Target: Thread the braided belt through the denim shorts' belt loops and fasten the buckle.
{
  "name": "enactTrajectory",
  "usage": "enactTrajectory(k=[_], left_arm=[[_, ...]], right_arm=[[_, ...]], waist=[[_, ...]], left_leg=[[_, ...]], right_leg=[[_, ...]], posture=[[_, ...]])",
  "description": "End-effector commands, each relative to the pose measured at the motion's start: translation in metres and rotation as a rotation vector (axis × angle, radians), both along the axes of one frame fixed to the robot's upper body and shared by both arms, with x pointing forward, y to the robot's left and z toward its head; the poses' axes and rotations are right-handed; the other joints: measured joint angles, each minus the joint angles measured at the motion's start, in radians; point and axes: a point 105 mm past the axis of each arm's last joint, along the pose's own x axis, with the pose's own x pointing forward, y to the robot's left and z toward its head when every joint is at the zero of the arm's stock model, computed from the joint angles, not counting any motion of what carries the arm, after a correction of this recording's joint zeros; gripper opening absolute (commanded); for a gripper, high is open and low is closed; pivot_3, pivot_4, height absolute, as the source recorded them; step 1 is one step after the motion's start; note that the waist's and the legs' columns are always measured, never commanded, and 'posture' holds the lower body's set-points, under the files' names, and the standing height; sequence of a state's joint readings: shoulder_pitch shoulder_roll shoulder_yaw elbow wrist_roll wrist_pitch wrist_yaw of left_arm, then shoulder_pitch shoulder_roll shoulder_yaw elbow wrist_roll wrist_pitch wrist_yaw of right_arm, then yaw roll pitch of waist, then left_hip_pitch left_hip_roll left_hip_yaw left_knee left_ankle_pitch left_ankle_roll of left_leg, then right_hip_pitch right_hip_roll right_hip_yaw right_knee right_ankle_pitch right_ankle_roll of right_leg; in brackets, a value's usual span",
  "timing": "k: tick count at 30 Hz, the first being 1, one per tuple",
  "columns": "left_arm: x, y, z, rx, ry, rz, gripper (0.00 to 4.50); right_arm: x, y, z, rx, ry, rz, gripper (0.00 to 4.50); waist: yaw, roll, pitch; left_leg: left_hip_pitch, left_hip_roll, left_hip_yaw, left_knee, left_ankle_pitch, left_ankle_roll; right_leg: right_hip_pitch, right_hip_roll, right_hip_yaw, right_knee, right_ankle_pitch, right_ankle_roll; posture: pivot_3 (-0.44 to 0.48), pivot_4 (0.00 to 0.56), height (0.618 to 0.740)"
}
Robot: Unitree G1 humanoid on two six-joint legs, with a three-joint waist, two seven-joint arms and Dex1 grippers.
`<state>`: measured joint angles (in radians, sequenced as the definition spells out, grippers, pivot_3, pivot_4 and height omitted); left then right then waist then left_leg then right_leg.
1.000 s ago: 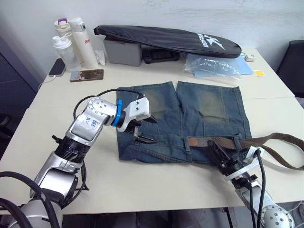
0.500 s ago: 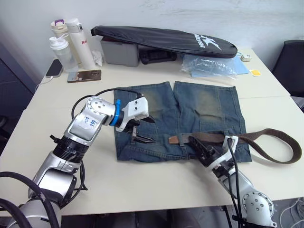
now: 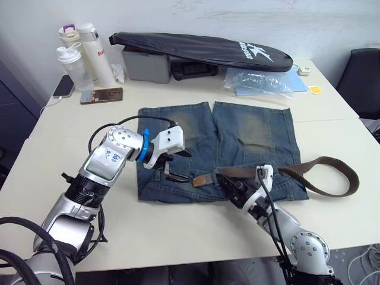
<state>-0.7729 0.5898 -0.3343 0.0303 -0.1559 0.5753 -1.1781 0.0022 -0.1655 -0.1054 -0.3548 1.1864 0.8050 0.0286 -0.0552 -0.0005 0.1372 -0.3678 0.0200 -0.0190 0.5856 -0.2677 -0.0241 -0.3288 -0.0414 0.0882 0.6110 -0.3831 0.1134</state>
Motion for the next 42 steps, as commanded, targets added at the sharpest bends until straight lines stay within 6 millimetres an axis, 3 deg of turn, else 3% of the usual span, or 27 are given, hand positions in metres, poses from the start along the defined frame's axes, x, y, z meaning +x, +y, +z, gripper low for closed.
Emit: enactTrajectory(k=[1,3,8,13,16,21,26,32,36,39,42], left_arm=[[-0.006,-0.006,-0.001,-0.007,-0.059,-0.042,4.5],[-0.008,-0.01,-0.002,-0.041,-0.053,-0.054,4.5],[-0.007,-0.028,-0.006,-0.101,-0.272,-0.111,4.5],[0.003,-0.031,-0.018,-0.063,-0.405,-0.1,4.5],[0.006,-0.032,-0.014,-0.086,-0.418,-0.091,4.5],[0.014,-0.029,-0.008,-0.099,-0.418,-0.068,4.5],[0.017,-0.027,-0.006,-0.102,-0.392,-0.058,4.5],[0.017,-0.026,-0.006,-0.099,-0.357,-0.07,4.5],[0.015,-0.024,-0.006,-0.092,-0.325,-0.082,4.5],[0.012,-0.023,-0.003,-0.097,-0.289,-0.102,4.5],[0.009,-0.021,0.001,-0.078,-0.272,-0.131,4.5]], right_arm=[[0.001,-0.001,-0.01,0.074,0.096,-0.038,0.03],[0.001,-0.004,-0.01,0.122,0.128,-0.059,0.03],[0.001,-0.011,-0.016,0.267,0.253,-0.126,0.03],[-0.001,-0.009,-0.015,0.281,0.282,-0.121,0.03],[-0.004,-0.012,-0.021,0.171,0.276,-0.123,0.03],[-0.012,-0.025,-0.003,0.073,0.193,-0.104,1.98],[-0.029,-0.055,0.022,-0.087,0.116,-0.071,4.49],[-0.068,-0.068,0.029,-0.488,0.087,0.131,4.49],[-0.055,-0.082,0.052,-0.729,-0.083,0.097,4.49],[-0.048,-0.085,0.059,-0.852,-0.152,0.123,3.73],[-0.046,-0.083,0.055,-0.894,-0.153,0.162,2.3]], waist=[[0.0,0.0,0.0],[0.0,0.0,0.0],[0.003,-0.002,-0.001],[0.003,-0.001,-0.002],[0.003,-0.001,-0.002],[0.005,-0.001,-0.002],[0.026,-0.001,-0.001],[0.029,-0.002,0.002],[0.024,-0.005,0.005],[0.028,-0.004,0.005],[0.031,-0.005,0.006]], left_leg=[[0.0,0.0,0.0,0.0,0.0,0.0],[0.0,0.0,0.0,0.0,0.0,0.0],[0.0,0.0,0.0,0.0,0.0,0.0],[0.0,-0.001,0.0,0.0,0.0,0.0],[0.0,-0.001,0.0,-0.001,0.0,0.0],[-0.001,-0.002,0.0,0.0,0.0,0.0],[-0.001,-0.003,0.0,0.002,0.0,0.0],[-0.003,-0.004,0.0,0.004,-0.001,0.001],[-0.003,-0.002,0.0,0.005,-0.001,0.002],[-0.002,-0.002,0.001,0.005,-0.001,0.002],[-0.003,-0.002,0.0,0.005,-0.001,0.002]], right_leg=[[0.0,0.0,0.0,0.0,0.0,0.0],[0.0,0.0,0.0,0.0,0.0,0.0],[0.0,-0.002,0.0,-0.001,0.0,0.0],[0.001,-0.003,0.0,-0.004,0.0,0.0],[0.001,-0.002,0.0,-0.002,0.0,0.0],[0.001,-0.003,0.0,-0.002,0.0,0.0],[0.002,-0.004,0.0,-0.002,0.0,0.0],[0.002,-0.004,0.0,-0.008,0.0,0.001],[0.002,0.0,0.0,-0.008,0.0,0.001],[0.002,0.0,0.0,-0.008,0.001,0.001],[0.002,0.0,0.0,-0.008,0.001,0.001]], posture=[[0.0,0.15,0.74],[0.0,0.15,0.74],[0.0,0.15,0.74],[0.0,0.15,0.74],[0.0,0.15,0.74],[0.0,0.15,0.74],[0.0,0.15,0.74],[0.0,0.15,0.74],[0.0,0.15,0.74],[0.0,0.15,0.74],[0.0,0.15,0.74]])
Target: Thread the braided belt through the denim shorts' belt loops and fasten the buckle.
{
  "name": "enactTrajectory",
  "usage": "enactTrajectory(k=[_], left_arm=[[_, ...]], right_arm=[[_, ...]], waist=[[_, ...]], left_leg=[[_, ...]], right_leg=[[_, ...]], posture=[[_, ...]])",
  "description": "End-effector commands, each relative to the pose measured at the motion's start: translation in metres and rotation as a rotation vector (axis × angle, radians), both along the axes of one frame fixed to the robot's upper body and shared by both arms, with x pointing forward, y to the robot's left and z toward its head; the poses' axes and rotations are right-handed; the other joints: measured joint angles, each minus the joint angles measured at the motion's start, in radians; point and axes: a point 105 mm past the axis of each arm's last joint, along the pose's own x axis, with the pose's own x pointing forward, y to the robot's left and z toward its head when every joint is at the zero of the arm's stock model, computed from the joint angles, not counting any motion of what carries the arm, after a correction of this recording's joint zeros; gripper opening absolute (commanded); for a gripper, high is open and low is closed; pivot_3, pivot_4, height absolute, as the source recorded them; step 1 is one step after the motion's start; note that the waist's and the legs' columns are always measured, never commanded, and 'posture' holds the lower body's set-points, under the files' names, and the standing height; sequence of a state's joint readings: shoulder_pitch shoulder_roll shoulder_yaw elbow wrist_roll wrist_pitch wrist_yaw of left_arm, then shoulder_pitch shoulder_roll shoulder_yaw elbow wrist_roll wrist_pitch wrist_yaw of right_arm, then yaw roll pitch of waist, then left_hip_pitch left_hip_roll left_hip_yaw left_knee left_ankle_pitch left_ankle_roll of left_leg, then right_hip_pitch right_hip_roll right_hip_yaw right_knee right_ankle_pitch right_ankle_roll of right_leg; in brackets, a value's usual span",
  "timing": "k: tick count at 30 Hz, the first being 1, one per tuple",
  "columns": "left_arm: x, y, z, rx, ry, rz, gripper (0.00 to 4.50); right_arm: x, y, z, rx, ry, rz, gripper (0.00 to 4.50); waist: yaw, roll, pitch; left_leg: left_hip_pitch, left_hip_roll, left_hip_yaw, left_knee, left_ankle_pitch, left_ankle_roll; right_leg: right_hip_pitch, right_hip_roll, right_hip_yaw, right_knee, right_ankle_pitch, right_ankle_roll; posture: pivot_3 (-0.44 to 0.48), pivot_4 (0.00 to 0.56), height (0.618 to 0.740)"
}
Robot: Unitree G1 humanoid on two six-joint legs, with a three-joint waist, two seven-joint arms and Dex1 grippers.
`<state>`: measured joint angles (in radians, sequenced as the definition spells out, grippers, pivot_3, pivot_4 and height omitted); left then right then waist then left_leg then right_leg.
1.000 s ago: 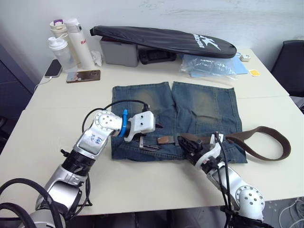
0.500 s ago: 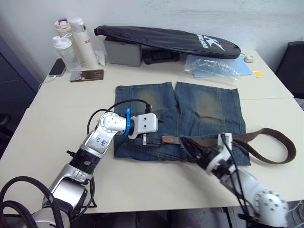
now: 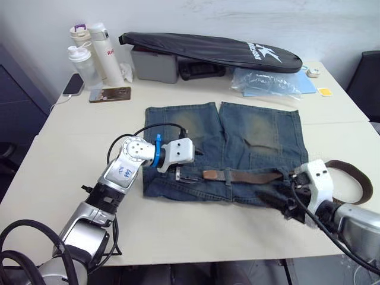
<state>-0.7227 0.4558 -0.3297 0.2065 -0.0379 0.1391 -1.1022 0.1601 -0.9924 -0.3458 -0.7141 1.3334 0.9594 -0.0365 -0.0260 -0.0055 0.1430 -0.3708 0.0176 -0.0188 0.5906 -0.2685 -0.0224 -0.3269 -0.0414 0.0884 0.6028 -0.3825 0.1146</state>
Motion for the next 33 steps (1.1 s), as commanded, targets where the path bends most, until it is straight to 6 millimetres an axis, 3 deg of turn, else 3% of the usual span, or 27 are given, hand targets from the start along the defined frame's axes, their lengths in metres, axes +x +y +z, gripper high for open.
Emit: enactTrajectory(k=[1,5,12,15,20,28,31,33], left_arm=[[-0.002,0.004,0.021,0.012,-0.043,-0.04,4.5],[0.005,0.009,0.017,0.111,-0.127,-0.038,4.5],[-0.006,-0.011,0.012,0.086,-0.138,-0.119,4.5],[-0.009,-0.017,0.013,0.08,-0.163,-0.153,4.5],[-0.012,-0.023,0.011,0.122,-0.271,-0.248,4.5],[0.002,-0.035,-0.003,0.208,-0.382,-0.309,4.5],[0.006,-0.041,0.003,0.174,-0.391,-0.294,3.66],[0.005,-0.043,0.006,0.153,-0.385,-0.302,2.72]], right_arm=[[0.001,0.009,-0.003,-0.03,-0.01,0.046,1.78],[0.008,0.008,-0.028,0.003,0.057,-0.035,0.07],[0.012,0.004,-0.073,0.052,0.185,-0.191,0.07],[0.01,0.004,-0.083,0.049,0.216,-0.207,0.07],[0.011,0.006,-0.084,0.06,0.213,-0.221,0.07],[0.012,0.014,-0.081,0.089,0.201,-0.22,0.07],[0.011,0.016,-0.081,0.091,0.194,-0.215,0.0],[0.011,0.017,-0.081,0.093,0.191,-0.213,0.0]], waist=[[0.001,-0.001,0.0],[0.003,-0.002,0.001],[0.003,-0.001,0.001],[-0.002,-0.003,-0.001],[-0.002,-0.005,-0.003],[-0.004,-0.006,-0.006],[-0.003,-0.006,-0.006],[-0.002,-0.006,-0.006]], left_leg=[[0.0,0.0,0.0,0.0,0.0,0.0],[-0.001,0.0,-0.001,0.0,0.0,0.0],[0.0,-0.002,-0.001,0.001,0.0,0.0],[0.001,-0.001,0.0,0.001,0.0,0.0],[0.003,0.0,0.0,0.001,0.0,0.0],[0.002,0.0,0.0,0.0,0.0,0.001],[0.002,0.001,0.0,0.0,0.0,0.001],[0.002,0.001,0.0,0.0,0.0,0.001]], right_leg=[[0.0,0.0,0.0,0.0,0.0,0.0],[0.0,-0.001,0.0,-0.001,0.0,0.0],[0.0,-0.003,0.0,0.002,0.0,0.0],[0.001,-0.002,0.0,0.001,0.0,0.0],[0.003,-0.001,0.0,0.001,0.0,0.0],[0.003,-0.002,0.001,0.001,0.0,0.0],[0.003,-0.001,0.0,0.002,0.0,0.0],[0.003,-0.001,0.0,0.002,0.0,0.0]], posture=[[0.0,0.15,0.74],[0.0,0.15,0.74],[0.0,0.15,0.74],[0.0,0.15,0.74],[0.0,0.15,0.74],[0.0,0.15,0.74],[0.0,0.15,0.74],[0.0,0.15,0.74]])
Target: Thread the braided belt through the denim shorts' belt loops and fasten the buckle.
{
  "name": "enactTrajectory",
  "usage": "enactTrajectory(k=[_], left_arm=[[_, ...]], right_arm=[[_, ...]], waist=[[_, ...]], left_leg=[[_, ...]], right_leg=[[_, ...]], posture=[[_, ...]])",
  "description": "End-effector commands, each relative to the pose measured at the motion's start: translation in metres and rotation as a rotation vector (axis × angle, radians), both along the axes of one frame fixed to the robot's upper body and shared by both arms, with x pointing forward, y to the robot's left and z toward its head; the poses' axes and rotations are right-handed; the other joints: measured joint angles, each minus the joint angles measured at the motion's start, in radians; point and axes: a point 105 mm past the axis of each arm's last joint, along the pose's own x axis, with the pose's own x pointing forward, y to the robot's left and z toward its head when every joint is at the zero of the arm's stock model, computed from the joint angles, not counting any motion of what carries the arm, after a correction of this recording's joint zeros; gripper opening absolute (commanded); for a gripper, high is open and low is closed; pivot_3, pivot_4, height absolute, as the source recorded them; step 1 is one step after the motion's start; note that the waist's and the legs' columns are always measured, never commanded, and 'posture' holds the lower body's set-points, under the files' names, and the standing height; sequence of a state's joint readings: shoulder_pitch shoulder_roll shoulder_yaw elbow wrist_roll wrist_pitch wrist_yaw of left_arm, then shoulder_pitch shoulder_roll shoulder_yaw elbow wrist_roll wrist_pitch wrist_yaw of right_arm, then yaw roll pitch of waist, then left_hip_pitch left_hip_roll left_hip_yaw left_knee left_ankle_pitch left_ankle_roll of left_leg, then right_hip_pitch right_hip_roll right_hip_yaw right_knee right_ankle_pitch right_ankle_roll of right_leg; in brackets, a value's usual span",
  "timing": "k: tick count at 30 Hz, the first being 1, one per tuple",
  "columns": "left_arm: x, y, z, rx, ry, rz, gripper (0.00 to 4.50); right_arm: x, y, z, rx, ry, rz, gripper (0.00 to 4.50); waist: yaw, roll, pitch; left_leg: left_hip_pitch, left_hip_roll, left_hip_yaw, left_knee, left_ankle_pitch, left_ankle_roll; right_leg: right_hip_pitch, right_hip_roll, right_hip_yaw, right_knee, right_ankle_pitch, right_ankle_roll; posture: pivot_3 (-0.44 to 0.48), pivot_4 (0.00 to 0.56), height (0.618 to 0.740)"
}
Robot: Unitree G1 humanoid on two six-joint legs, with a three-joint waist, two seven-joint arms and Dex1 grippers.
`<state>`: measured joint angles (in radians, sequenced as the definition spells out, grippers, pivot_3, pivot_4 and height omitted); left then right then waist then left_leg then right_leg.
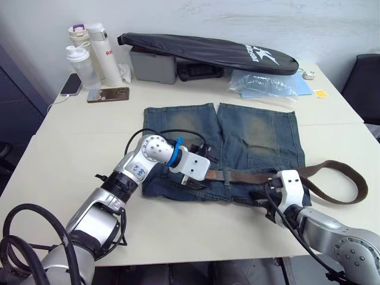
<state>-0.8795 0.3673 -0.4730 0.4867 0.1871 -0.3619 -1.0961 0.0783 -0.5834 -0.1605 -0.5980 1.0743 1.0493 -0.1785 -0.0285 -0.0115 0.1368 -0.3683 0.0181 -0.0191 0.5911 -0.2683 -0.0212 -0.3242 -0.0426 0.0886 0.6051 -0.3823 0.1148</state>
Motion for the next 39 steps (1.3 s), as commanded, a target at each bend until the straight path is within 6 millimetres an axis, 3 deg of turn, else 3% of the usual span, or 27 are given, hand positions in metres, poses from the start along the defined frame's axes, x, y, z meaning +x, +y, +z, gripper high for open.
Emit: enactTrajectory(k=[1,6,7,18,23,31,36,39], left_arm=[[0.001,-0.007,0.018,-0.059,-0.039,-0.025,2.3],[0.0,0.001,0.018,-0.065,0.009,-0.013,0.03],[0.002,0.005,0.019,-0.065,0.008,-0.003,0.01],[0.009,0.047,0.047,-0.15,0.13,0.147,0.01],[0.0,0.055,0.041,-0.139,0.203,0.17,0.01],[-0.008,0.052,0.034,-0.172,0.307,0.195,0.01],[-0.005,0.047,0.034,-0.183,0.283,0.203,2.1],[-0.007,0.044,0.031,-0.172,0.283,0.192,2.1]], right_arm=[[-0.007,-0.001,-0.018,-0.019,0.072,-0.005,0.0],[-0.008,-0.003,-0.021,-0.029,0.083,-0.011,0.0],[-0.008,-0.004,-0.022,-0.033,0.088,-0.011,0.0],[-0.008,-0.017,-0.031,-0.084,0.128,-0.018,0.0],[-0.005,-0.016,-0.032,-0.088,0.134,0.004,0.0],[-0.003,-0.015,-0.032,-0.093,0.131,0.015,0.0],[-0.003,-0.013,-0.032,-0.092,0.129,0.017,0.0],[-0.004,-0.013,-0.032,-0.093,0.128,0.015,0.0]], waist=[[0.0,0.0,0.0],[-0.001,0.0,0.0],[-0.001,0.0,0.0],[-0.008,0.001,-0.001],[-0.009,0.002,-0.001],[-0.008,0.002,-0.001],[-0.004,0.001,-0.002],[-0.001,-0.002,-0.004]], left_leg=[[0.0,0.0,0.0,0.0,0.0,0.0],[0.0,0.0,0.0,0.0,0.0,0.0],[0.0,0.0,0.0,0.0,0.0,0.0],[0.0,0.002,0.0,-0.002,0.0,0.0],[0.001,0.002,0.0,-0.002,0.0,0.0],[0.001,0.003,0.0,-0.002,0.0,0.0],[0.001,0.003,0.0,-0.002,0.0,0.0],[0.001,0.002,0.0,-0.001,0.0,0.0]], right_leg=[[0.0,0.0,0.0,0.0,0.0,0.0],[0.0,0.0,0.0,0.0,0.0,0.0],[0.0,0.0,0.0,0.001,0.0,0.0],[-0.002,0.002,0.0,0.001,0.0,-0.001],[-0.003,0.002,0.0,0.002,-0.001,-0.001],[-0.002,0.001,0.0,0.002,-0.001,-0.002],[-0.002,0.001,-0.001,0.002,-0.001,-0.002],[0.0,-0.001,-0.001,0.001,-0.001,-0.002]], posture=[[0.0,0.15,0.74],[0.0,0.15,0.74],[0.0,0.15,0.74],[0.0,0.15,0.74],[0.0,0.15,0.74],[0.0,0.15,0.74],[0.0,0.15,0.74],[0.0,0.15,0.74]])
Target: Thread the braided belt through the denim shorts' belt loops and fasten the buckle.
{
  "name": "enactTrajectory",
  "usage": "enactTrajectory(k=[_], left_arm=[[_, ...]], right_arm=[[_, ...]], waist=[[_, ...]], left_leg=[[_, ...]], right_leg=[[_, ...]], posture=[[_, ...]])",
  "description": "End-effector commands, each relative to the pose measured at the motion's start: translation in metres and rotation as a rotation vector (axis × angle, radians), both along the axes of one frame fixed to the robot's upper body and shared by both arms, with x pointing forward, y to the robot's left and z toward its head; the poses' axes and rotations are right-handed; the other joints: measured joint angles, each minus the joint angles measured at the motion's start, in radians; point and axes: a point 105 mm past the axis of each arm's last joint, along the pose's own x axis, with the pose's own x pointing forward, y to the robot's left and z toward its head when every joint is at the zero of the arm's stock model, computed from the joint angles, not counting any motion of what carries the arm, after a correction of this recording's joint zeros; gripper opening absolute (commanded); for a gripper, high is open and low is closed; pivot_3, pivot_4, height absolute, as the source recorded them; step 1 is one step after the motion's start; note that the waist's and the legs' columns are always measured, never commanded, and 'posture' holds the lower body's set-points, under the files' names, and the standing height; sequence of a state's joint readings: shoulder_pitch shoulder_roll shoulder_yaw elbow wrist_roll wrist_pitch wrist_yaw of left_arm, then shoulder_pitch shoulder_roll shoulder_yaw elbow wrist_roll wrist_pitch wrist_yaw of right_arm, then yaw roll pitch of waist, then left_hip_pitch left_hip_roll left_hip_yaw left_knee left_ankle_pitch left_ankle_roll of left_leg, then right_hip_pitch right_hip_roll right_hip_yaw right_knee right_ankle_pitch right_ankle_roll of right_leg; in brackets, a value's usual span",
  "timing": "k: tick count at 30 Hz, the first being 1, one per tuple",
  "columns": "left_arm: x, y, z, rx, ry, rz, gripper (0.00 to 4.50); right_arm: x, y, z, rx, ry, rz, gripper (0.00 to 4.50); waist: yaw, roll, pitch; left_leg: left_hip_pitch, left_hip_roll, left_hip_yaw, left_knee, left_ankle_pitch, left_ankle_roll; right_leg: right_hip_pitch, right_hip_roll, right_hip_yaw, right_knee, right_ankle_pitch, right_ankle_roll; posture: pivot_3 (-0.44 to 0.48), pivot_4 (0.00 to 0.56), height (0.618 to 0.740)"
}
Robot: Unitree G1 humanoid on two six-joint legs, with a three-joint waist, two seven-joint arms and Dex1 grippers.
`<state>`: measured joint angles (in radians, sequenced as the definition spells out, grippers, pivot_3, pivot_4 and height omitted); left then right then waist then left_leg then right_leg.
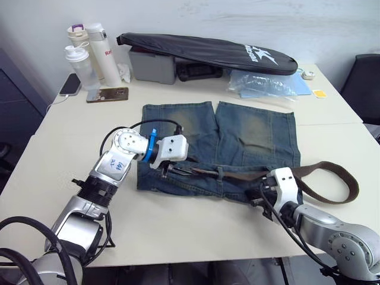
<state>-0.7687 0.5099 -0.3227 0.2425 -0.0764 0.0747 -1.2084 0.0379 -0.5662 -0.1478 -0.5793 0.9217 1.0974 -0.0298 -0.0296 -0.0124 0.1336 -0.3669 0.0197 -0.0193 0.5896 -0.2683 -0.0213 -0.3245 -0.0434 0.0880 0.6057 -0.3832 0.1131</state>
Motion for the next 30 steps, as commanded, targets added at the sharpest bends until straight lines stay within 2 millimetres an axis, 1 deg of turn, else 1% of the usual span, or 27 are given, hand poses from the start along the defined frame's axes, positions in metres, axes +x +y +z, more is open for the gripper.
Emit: enactTrajectory(k=[1,6,8,9,11,12,13,14,15,19,24,26,30], left_arm=[[-0.001,-0.005,0.007,-0.012,-0.042,-0.021,2.1],[-0.002,-0.006,0.003,-0.002,-0.044,-0.032,2.1],[0.0,-0.008,0.005,-0.015,-0.049,-0.029,2.1],[0.0,-0.008,0.006,-0.02,-0.044,-0.031,1.88],[0.0,-0.009,0.006,-0.024,-0.037,-0.034,1.26],[-0.001,-0.008,0.006,-0.019,-0.034,-0.037,1.13],[0.0,-0.008,0.005,-0.016,-0.033,-0.038,0.48],[0.0,-0.006,0.005,-0.012,-0.033,-0.037,0.17],[0.0,-0.005,0.005,-0.01,-0.033,-0.037,0.06],[0.0,0.007,0.004,0.004,-0.011,-0.02,0.06],[0.009,0.042,0.008,0.012,0.01,0.094,0.06],[0.01,0.052,0.01,0.005,0.023,0.128,0.06],[0.009,0.064,0.011,-0.007,0.035,0.174,0.06]], right_arm=[[-0.009,-0.015,-0.029,-0.056,0.13,-0.061,0.0],[-0.011,-0.016,-0.029,-0.057,0.128,-0.067,0.0],[-0.011,-0.016,-0.029,-0.057,0.128,-0.07,0.0],[-0.011,-0.016,-0.029,-0.057,0.127,-0.072,0.0],[-0.011,-0.016,-0.029,-0.057,0.126,-0.073,0.0],[-0.011,-0.016,-0.029,-0.057,0.127,-0.073,0.0],[-0.011,-0.016,-0.029,-0.057,0.127,-0.073,0.0],[-0.012,-0.016,-0.029,-0.058,0.128,-0.073,0.0],[-0.012,-0.017,-0.029,-0.059,0.129,-0.074,0.0],[-0.013,-0.021,-0.029,-0.067,0.131,-0.077,0.0],[-0.013,-0.025,-0.029,-0.072,0.133,-0.081,0.0],[-0.011,-0.024,-0.029,-0.071,0.13,-0.079,0.0],[-0.009,-0.021,-0.028,-0.064,0.127,-0.07,0.0]], waist=[[0.001,-0.001,-0.001],[0.001,-0.001,-0.001],[0.001,-0.001,-0.001],[0.001,-0.001,-0.001],[0.001,-0.001,-0.001],[0.001,-0.001,-0.001],[0.001,-0.001,-0.001],[0.001,-0.001,-0.001],[0.001,-0.001,-0.001],[0.001,-0.001,-0.001],[0.0,-0.001,-0.001],[0.0,-0.001,-0.001],[0.0,-0.001,-0.002]], left_leg=[[0.0,0.0,0.0,0.0,0.0,0.0],[-0.001,-0.001,0.0,0.0,0.0,0.0],[-0.001,-0.001,0.0,-0.001,0.0,0.0],[-0.001,-0.001,0.0,-0.001,0.0,0.0],[-0.001,-0.001,0.0,-0.001,0.0,0.0],[-0.001,-0.001,0.0,-0.001,0.0,0.0],[-0.001,-0.001,0.0,-0.001,0.0,0.0],[-0.001,-0.001,0.0,-0.001,0.0,0.0],[-0.001,0.0,0.0,-0.001,0.0,0.0],[-0.001,0.0,0.0,-0.002,0.0,0.0],[-0.001,0.0,0.0,-0.004,0.0,0.0],[-0.001,0.0,-0.001,-0.005,0.0,0.0],[0.0,0.0,-0.001,-0.006,0.0,0.0]], right_leg=[[0.0,-0.001,0.0,-0.001,0.0,0.0],[0.0,-0.002,0.0,-0.003,0.001,-0.001],[0.0,-0.002,0.0,-0.003,0.001,-0.001],[0.0,-0.003,0.0,-0.003,0.001,-0.001],[0.0,-0.003,0.0,-0.003,0.001,-0.001],[0.0,-0.003,0.0,-0.003,0.001,-0.001],[0.0,-0.003,0.0,-0.003,0.001,-0.001],[0.0,-0.003,0.0,-0.003,0.001,-0.001],[0.0,-0.003,0.0,-0.004,0.001,-0.001],[0.0,-0.003,0.0,-0.004,0.001,-0.001],[-0.001,-0.004,-0.001,-0.005,0.0,-0.003],[-0.002,-0.004,-0.001,-0.005,0.0,-0.003],[-0.002,-0.005,-0.001,-0.005,-0.001,-0.004]], posture=[[0.0,0.15,0.74],[0.0,0.15,0.74],[0.0,0.15,0.74],[0.0,0.15,0.74],[0.0,0.15,0.74],[0.0,0.15,0.74],[0.0,0.15,0.74],[0.0,0.15,0.74],[0.0,0.15,0.74],[0.0,0.15,0.74],[0.0,0.15,0.74],[0.0,0.15,0.74],[0.0,0.15,0.74]])
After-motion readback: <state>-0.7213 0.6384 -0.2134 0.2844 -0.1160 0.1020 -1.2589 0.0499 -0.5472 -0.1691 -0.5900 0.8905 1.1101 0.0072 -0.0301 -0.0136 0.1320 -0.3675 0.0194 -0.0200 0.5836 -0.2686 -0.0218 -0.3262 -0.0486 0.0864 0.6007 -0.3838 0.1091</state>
